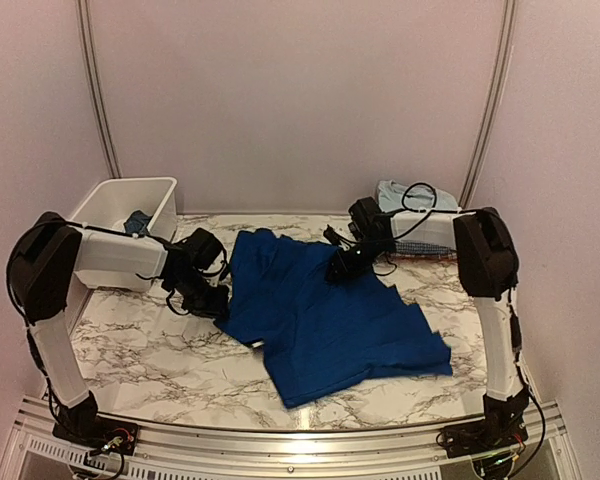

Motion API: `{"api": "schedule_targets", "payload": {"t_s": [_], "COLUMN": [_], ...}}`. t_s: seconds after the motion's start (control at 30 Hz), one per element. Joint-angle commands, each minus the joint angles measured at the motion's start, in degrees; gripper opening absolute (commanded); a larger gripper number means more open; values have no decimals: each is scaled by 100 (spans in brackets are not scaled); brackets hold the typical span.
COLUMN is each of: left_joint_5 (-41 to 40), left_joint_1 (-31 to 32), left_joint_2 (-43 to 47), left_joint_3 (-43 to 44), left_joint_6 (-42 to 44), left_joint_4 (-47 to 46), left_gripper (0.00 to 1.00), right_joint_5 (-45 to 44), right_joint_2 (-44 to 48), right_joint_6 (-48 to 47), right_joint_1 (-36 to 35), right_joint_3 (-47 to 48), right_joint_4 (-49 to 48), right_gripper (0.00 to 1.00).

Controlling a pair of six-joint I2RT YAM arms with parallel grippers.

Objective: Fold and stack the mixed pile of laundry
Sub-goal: Adjust the crumpled skirt at the center of the board.

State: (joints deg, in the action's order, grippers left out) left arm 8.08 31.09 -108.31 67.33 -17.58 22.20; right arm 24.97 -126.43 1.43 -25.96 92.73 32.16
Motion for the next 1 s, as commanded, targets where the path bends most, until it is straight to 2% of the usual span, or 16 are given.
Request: {"api": "schedule_targets", "payload": {"t_s": [0.0, 0.07, 0.1, 0.13, 0.17, 0.27, 0.3, 0.33, 0.4, 0.5, 0.6, 0.73, 0.9, 0.97], "left_joint_5": [429, 514, 544, 478, 325, -169, -182, -149, 145, 723, 931, 738, 606, 621], "left_joint_1": [977, 1424, 1517, 1518, 1454, 1222, 1206, 1206, 1206, 1222, 1354, 1584, 1809, 1894], "left_joint_2": [632, 969, 1164, 1371, 1585, 2200, 2365, 2513, 2689, 2646, 2558, 2382, 1939, 1757], "left_joint_3": [-838, -1046, -1175, -1279, -1377, -1677, -1801, -1954, -2323, -2788, -3013, -3077, -3173, -3152], "left_joint_6": [-747, -1232, -1483, -1755, -1979, -2698, -2879, -3099, -3574, -4032, -4221, -4421, -4612, -4650], "left_joint_4": [396, 238, 135, 107, 98, -25, -200, -417, -1038, -1846, -2372, -2742, -3141, -3189], "left_gripper": [23, 28, 36, 44, 48, 60, 62, 64, 66, 67, 67, 65, 50, 48], "right_joint_5": [-1451, -1531, -1518, -1449, -1248, -833, -649, -449, 45, 231, 213, 28, -318, -441], "right_joint_2": [-1520, -1930, -1982, -1820, -1457, 247, 868, 1453, 2489, 3743, 4638, 5521, 6047, 6147], "right_joint_6": [-327, -441, -465, -423, -390, 122, 393, 746, 1430, 2292, 2890, 3406, 3708, 3775], "right_joint_1": [195, 196, 193, 200, 204, 220, 222, 228, 228, 236, 275, 275, 275, 275], "right_joint_3": [2030, 3446, 3938, 4087, 3877, 2091, 1069, 592, -1124, -2791, -3896, -5038, -5995, -6296], "right_joint_4": [1075, 1656, 1894, 2013, 1902, 1194, 909, 625, 187, -106, -150, -220, -291, -260], "right_gripper": [39, 40, 40, 42, 44, 53, 56, 59, 64, 67, 65, 64, 60, 60]}}
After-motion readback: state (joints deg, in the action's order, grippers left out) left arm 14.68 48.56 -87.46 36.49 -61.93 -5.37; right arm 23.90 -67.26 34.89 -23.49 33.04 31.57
